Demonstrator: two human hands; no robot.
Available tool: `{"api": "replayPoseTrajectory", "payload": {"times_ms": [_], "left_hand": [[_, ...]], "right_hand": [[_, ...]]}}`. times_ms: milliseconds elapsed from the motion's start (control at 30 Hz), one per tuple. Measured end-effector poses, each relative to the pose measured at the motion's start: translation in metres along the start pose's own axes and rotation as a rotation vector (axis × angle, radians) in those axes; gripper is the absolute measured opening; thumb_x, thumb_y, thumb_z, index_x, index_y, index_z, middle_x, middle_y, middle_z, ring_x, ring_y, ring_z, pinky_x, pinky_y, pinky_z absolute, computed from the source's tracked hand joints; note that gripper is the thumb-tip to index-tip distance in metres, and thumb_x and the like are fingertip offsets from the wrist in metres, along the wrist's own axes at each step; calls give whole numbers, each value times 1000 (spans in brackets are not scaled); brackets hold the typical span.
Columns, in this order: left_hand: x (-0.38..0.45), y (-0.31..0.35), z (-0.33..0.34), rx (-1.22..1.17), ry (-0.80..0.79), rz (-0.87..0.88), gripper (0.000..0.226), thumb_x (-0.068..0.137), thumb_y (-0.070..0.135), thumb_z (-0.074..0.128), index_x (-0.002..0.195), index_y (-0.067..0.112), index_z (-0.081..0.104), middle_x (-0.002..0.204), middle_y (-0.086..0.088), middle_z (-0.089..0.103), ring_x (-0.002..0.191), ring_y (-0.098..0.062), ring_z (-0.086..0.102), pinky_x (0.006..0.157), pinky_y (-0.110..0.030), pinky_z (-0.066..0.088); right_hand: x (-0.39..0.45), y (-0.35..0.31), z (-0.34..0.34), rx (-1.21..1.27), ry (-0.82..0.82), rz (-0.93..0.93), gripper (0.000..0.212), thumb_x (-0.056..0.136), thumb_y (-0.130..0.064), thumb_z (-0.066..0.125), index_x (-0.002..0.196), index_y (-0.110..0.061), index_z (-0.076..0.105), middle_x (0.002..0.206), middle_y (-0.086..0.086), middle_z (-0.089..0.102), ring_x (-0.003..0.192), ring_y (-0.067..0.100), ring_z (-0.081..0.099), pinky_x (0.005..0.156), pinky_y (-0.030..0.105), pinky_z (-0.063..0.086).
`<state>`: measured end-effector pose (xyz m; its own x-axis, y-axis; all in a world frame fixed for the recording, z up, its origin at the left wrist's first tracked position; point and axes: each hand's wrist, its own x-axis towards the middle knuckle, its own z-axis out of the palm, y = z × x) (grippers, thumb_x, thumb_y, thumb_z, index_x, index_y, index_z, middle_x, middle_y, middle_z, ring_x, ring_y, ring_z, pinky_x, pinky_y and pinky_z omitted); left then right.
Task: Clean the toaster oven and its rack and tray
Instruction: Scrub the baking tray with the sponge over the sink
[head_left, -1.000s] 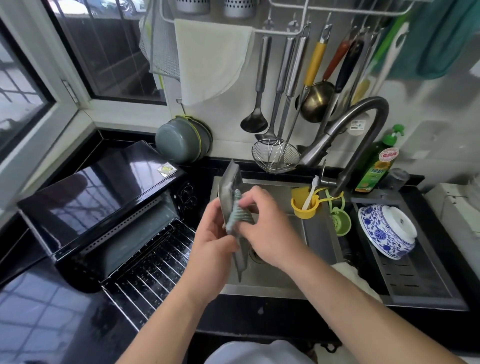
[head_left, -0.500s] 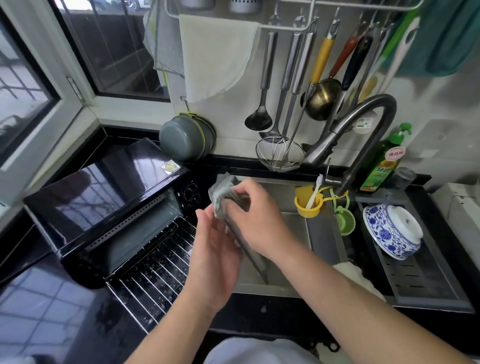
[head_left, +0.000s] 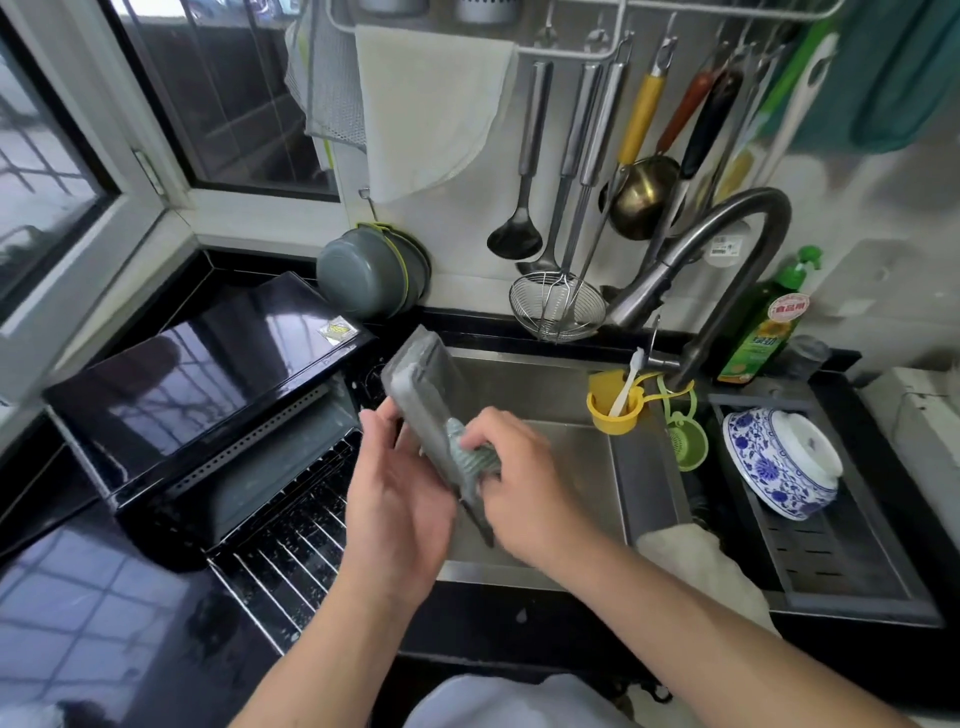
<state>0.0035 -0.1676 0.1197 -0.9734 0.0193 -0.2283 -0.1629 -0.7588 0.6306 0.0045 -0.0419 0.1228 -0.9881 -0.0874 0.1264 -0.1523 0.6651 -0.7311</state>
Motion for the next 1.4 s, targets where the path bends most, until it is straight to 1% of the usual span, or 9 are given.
{"api": "replayPoseTrajectory", "payload": {"times_ms": [133,267,333,567,733,900,1067,1233,1400], "left_hand": [[-1,-1,6,52,-93,-21,51,109,47,36,144,15,55,138,-18,60,129,-35,56,103,-48,51],[-2,-1,7,-29,-101,-13,76,101,48,61,155,2,31,159,-32,32,148,-40,35,124,-59,23],[-4,-3,9,-33,-115,-12,53,104,39,56,144,6,44,149,-30,46,137,-37,46,123,-54,27],[13,11,5,10,116,127,13,108,9,44,105,18,54,100,-6,72,90,-19,69,91,-45,58],[26,22,5,-182,307,118,22,111,7,38,122,14,55,111,-6,75,85,-15,77,67,-33,62],[28,25,-1,-230,368,63,23,111,7,37,119,13,58,119,-8,74,84,-15,78,65,-32,62],[9,-7,-4,-159,361,-76,21,112,19,39,119,12,58,118,-16,73,101,-25,75,92,-46,61],[-3,-12,-10,-61,342,-84,24,113,26,39,113,15,61,107,-6,78,94,-18,77,67,-38,65],[3,-8,-18,-57,359,-66,21,112,22,41,122,13,57,117,-12,76,104,-22,75,75,-37,63]], "right_hand": [[27,-3,-6,86,80,17,34,82,-2,60,103,-28,66,95,-9,70,86,13,64,75,32,51],[24,-4,-7,143,61,5,29,88,-12,64,114,-25,66,109,-10,67,100,6,61,89,24,48],[14,-2,-2,141,54,7,29,86,-18,68,114,-24,64,114,-12,61,105,5,58,93,25,47],[-21,26,7,-97,65,-77,34,78,-1,67,108,-17,61,124,-10,52,116,12,51,95,27,44],[-13,38,1,-43,236,-1,37,77,8,69,108,-11,64,131,-4,54,125,12,49,107,24,39],[-6,29,-17,100,180,16,40,81,11,65,111,-14,72,127,-5,60,120,0,52,106,14,37],[-17,13,10,-250,-50,-309,47,96,-19,42,141,-16,53,153,4,42,143,17,32,122,36,22],[13,62,-23,-302,-12,79,46,105,-23,33,150,-26,40,163,-3,23,150,18,20,123,41,18],[-16,47,-4,-349,-171,-220,51,101,-31,28,152,-29,36,164,-8,18,152,9,12,125,38,11]]}}
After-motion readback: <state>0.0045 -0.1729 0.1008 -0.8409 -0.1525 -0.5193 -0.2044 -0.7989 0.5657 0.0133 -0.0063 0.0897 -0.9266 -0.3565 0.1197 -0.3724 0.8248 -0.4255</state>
